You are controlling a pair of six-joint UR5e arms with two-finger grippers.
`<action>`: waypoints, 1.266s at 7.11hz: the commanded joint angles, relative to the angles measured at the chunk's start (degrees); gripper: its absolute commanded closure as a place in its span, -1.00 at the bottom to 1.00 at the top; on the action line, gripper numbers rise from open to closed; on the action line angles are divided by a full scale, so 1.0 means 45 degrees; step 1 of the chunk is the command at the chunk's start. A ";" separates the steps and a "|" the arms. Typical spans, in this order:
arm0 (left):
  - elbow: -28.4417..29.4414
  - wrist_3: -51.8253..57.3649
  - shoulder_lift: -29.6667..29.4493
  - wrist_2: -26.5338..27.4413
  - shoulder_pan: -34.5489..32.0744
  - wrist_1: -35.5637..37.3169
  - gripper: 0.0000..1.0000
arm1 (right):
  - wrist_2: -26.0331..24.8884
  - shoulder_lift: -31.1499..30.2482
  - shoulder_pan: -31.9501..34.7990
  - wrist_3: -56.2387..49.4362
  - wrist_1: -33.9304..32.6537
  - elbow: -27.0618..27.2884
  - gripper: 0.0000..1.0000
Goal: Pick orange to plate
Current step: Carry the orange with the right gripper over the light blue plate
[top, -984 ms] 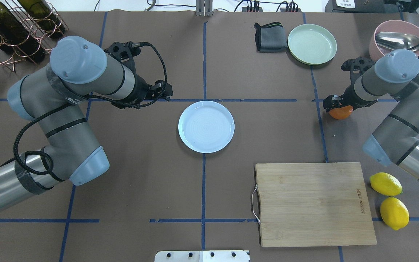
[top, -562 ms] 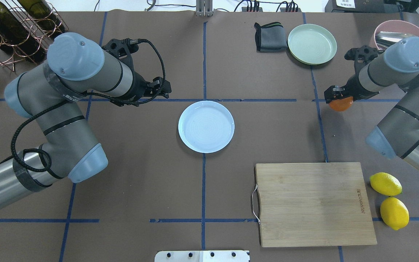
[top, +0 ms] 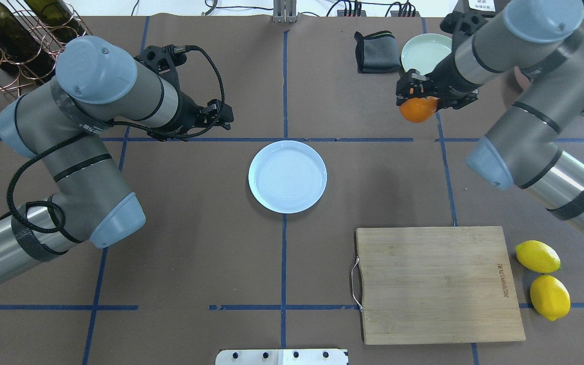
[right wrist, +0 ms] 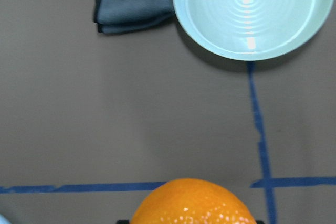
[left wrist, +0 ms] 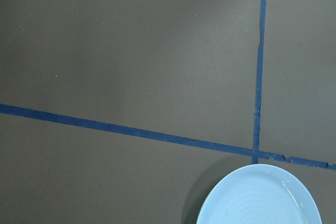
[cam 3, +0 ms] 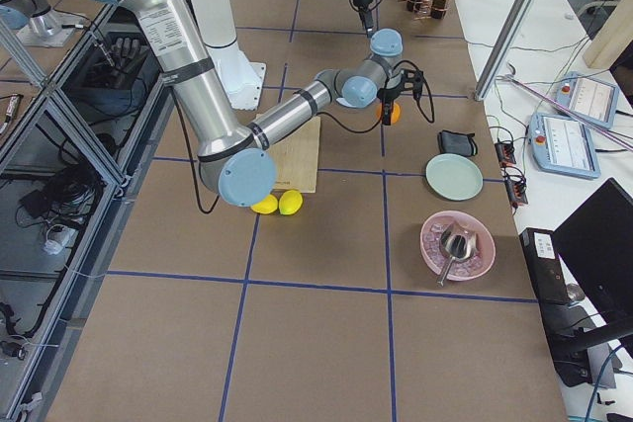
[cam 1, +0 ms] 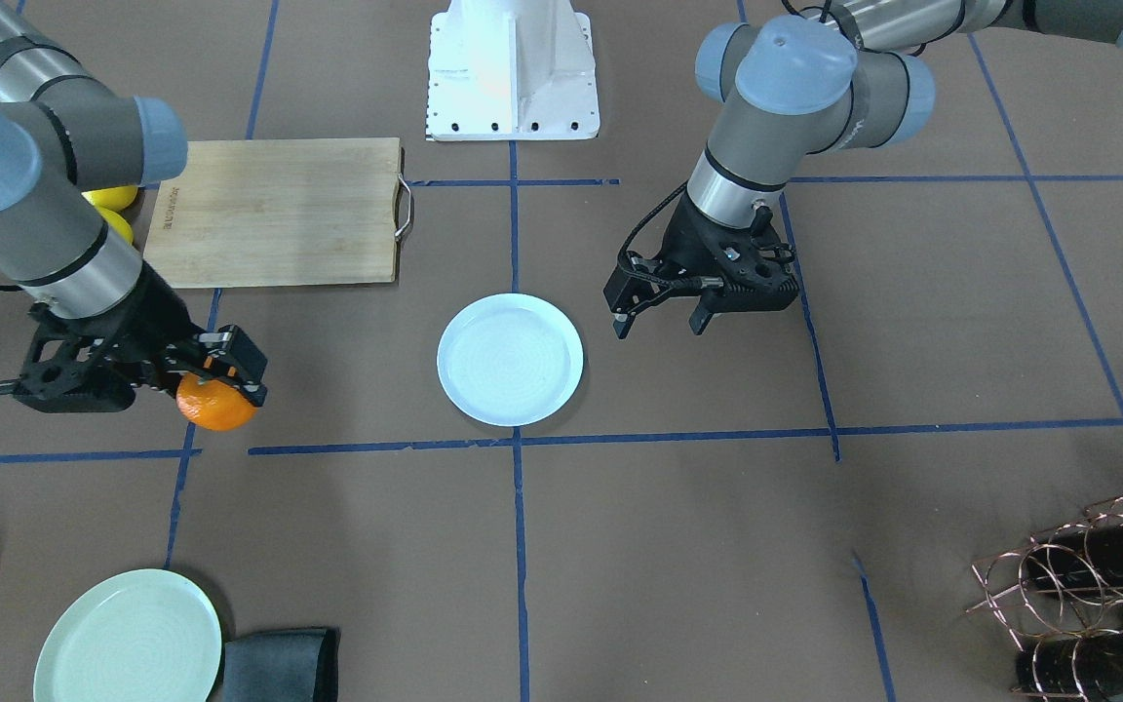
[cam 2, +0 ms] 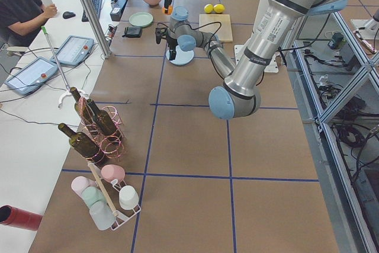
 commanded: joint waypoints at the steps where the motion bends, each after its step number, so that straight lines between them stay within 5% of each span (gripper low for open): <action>1: -0.0649 0.1599 0.0845 -0.0455 -0.0588 0.0311 -1.00 | -0.1270 0.1461 -0.1653 0.1473 -0.0843 -0.0076 1.00; 3: -0.1625 0.5170 0.1745 -0.0537 -0.1933 0.2022 -1.00 | -0.2522 0.2883 -0.2769 0.2201 -0.0843 -0.1377 1.00; 6: -0.2330 0.7268 0.2665 -0.1062 -0.3518 0.2287 -1.00 | -0.4475 0.4023 -0.4624 0.2750 -0.0823 -0.2965 1.00; 9: -0.2392 1.0320 0.4616 -0.1416 -0.4337 0.1857 -1.00 | -0.4676 0.4180 -0.4963 0.2712 -0.0784 -0.3553 1.00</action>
